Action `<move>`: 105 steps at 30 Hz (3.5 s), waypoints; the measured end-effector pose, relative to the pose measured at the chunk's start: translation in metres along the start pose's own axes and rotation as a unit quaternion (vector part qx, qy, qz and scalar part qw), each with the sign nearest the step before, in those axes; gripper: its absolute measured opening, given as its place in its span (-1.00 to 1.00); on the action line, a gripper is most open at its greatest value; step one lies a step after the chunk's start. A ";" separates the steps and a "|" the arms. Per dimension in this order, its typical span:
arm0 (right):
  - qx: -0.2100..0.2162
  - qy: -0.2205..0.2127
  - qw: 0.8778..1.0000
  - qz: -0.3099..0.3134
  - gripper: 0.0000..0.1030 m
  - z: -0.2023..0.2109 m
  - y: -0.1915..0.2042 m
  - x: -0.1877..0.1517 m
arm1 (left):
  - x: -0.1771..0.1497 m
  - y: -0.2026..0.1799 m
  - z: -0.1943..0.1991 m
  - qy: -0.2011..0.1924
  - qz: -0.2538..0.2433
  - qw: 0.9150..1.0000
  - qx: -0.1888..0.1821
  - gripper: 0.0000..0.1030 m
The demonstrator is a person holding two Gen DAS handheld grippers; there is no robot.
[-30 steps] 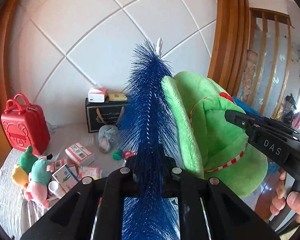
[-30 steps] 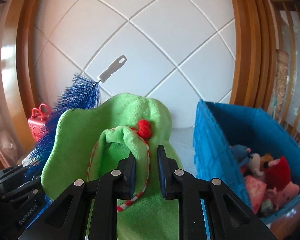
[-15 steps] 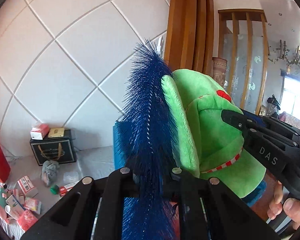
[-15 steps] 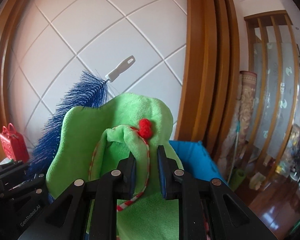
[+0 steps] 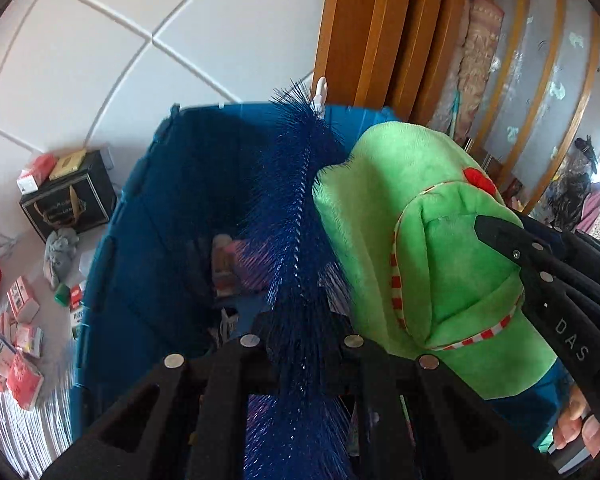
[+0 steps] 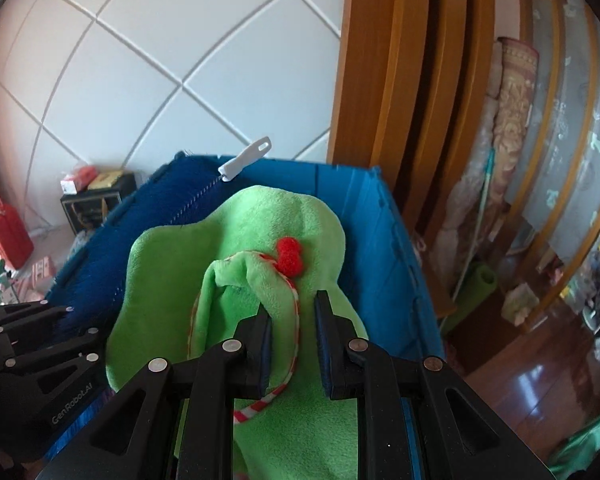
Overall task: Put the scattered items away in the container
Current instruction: 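Carry the hat and brush over the blue crate with both tools, then open right tool to drop the hat while left tool drops the brush into crate, then withdraw both tools from the crate back over the bed, then move left tool to the pink tissue pack while right tool reaches the medicine box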
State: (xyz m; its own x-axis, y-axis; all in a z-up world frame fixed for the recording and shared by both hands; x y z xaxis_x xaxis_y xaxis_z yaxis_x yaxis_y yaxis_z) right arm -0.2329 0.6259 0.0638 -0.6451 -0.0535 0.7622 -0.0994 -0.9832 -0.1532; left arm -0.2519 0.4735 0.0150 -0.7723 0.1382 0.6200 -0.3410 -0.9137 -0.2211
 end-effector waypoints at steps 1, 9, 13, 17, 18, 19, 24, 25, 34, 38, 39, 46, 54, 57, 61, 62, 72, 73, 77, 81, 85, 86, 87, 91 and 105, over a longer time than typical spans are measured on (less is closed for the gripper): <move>0.003 0.011 1.000 0.001 -0.64 -0.010 -0.001 -0.004 | -0.002 0.002 -0.008 0.014 0.004 1.000 0.006 -0.80; 0.050 0.074 0.996 -0.012 -0.63 -0.063 0.001 -0.019 | -0.012 0.011 -0.021 0.066 0.027 0.997 0.022 -0.49; 0.059 0.088 0.994 0.000 -0.57 -0.077 0.010 -0.015 | -0.016 0.011 -0.018 0.060 0.017 0.998 0.029 0.00; 0.057 0.098 0.994 0.010 -0.52 -0.082 0.019 -0.017 | -0.017 0.018 -0.012 0.049 0.012 0.998 0.029 0.00; 0.055 0.101 0.993 0.013 -0.49 -0.083 0.020 -0.017 | -0.018 0.018 -0.010 0.045 0.011 0.998 0.029 0.00; 0.053 0.103 0.993 0.016 -0.44 -0.085 0.021 -0.016 | -0.019 0.017 -0.006 0.042 0.010 0.999 0.027 0.00; 0.045 0.106 0.993 0.013 0.15 -0.077 0.017 -0.017 | -0.025 0.013 0.012 0.021 0.000 1.000 0.017 0.00; 0.040 0.103 0.994 0.016 0.22 -0.073 0.016 -0.016 | -0.027 0.012 0.016 0.015 -0.002 1.000 0.014 0.00; 0.041 0.065 0.997 0.020 0.82 -0.008 0.009 -0.033 | -0.048 -0.004 0.059 -0.042 -0.026 0.999 -0.010 0.00; 0.042 0.039 0.998 0.013 0.99 0.026 0.003 -0.052 | -0.062 -0.010 0.076 -0.061 -0.033 0.997 -0.020 0.09; 0.044 0.033 0.998 0.009 0.99 0.034 0.002 -0.057 | -0.066 -0.011 0.079 -0.065 -0.033 0.997 -0.022 0.23; 0.047 0.007 0.999 -0.025 0.99 0.068 -0.008 -0.088 | -0.092 -0.015 0.106 -0.100 -0.033 0.994 -0.001 0.28; 0.077 -0.028 0.996 -0.035 1.00 0.103 0.014 -0.106 | -0.116 0.004 0.147 -0.144 -0.023 0.988 0.051 0.28; 0.093 -0.043 0.995 -0.021 1.00 0.119 0.039 -0.106 | -0.124 0.022 0.163 -0.156 -0.012 0.986 0.056 0.28; 0.108 -0.062 0.992 -0.004 1.00 0.137 0.081 -0.101 | -0.138 0.062 0.190 -0.172 0.006 0.983 0.067 0.28; 0.113 -0.067 0.991 -0.001 1.00 0.142 0.094 -0.100 | -0.142 0.074 0.195 -0.174 0.010 0.982 0.071 0.28; 0.155 -0.103 0.982 0.016 1.00 0.181 0.266 -0.099 | -0.206 0.254 0.238 -0.152 0.052 0.981 0.113 0.28; 0.156 -0.106 0.982 0.017 1.00 0.183 0.283 -0.100 | -0.211 0.273 0.240 -0.147 0.057 0.980 0.119 0.28; 0.183 -0.081 0.979 0.034 1.00 0.173 0.348 -0.106 | -0.230 0.344 0.235 -0.110 0.106 0.978 0.139 0.28; 0.186 -0.031 0.980 0.060 1.00 0.141 0.391 -0.111 | -0.248 0.394 0.225 -0.096 0.145 0.973 0.150 0.28; 0.197 0.014 0.977 0.081 1.00 0.098 0.423 -0.120 | -0.258 0.430 0.206 -0.066 0.182 0.966 0.172 0.28; 0.204 0.026 0.975 0.087 1.00 0.086 0.430 -0.123 | -0.260 0.440 0.201 -0.057 0.193 0.963 0.179 0.28; 0.208 0.039 0.973 0.093 1.00 0.075 0.437 -0.125 | -0.263 0.448 0.198 -0.051 0.202 0.961 0.180 0.28; 0.210 0.071 0.968 0.114 1.00 0.036 0.466 -0.130 | -0.271 0.477 0.185 -0.039 0.228 0.953 0.195 0.28; 0.179 0.148 0.967 0.101 0.58 -0.101 0.576 -0.129 | -0.271 0.567 0.093 0.025 0.228 0.965 0.127 0.28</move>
State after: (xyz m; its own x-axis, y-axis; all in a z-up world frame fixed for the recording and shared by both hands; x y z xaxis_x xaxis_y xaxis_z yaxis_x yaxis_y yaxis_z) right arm -0.2837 0.0839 -0.1862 -0.8178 -0.2509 0.5179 0.2863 -0.9581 -0.0121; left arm -0.1859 -0.1176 -0.2089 -0.8380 -0.2873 0.4639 0.1770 -0.9473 -0.2670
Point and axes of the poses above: each gripper's, at about its wrist camera, not at the fingertips, and z roughly against the way its jaws point, y to its left, x to its top, the point moved 1 cm from there along -z, roughly the way its jaws point, and after that the axes turned 8 degrees about -x, right-handed, at the moved point
